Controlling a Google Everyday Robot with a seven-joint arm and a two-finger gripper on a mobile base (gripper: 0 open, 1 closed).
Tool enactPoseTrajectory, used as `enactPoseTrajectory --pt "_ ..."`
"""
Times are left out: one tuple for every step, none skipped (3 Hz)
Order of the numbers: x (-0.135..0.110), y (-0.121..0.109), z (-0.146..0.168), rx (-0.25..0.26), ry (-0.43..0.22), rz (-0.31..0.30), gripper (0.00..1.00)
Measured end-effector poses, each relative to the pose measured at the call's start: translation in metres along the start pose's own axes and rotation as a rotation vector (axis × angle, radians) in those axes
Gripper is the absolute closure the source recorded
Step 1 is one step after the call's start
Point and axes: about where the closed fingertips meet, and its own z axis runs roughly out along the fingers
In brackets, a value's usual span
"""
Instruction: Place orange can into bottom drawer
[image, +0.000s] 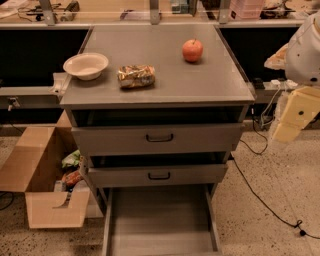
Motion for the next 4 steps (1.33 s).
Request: enactPoseTrajectory --pt "0.000 0.000 0.000 0.000 0.000 0.000 0.00" --pt "-0.008 -0.006 0.001 0.009 -0.028 -0.007 0.00" --pt "-0.051 -0.034 0.004 0.054 -0.129 -0.097 0.00" --pt "-0.111 -0.067 0.002 0.115 -0.263 -0.215 0.00"
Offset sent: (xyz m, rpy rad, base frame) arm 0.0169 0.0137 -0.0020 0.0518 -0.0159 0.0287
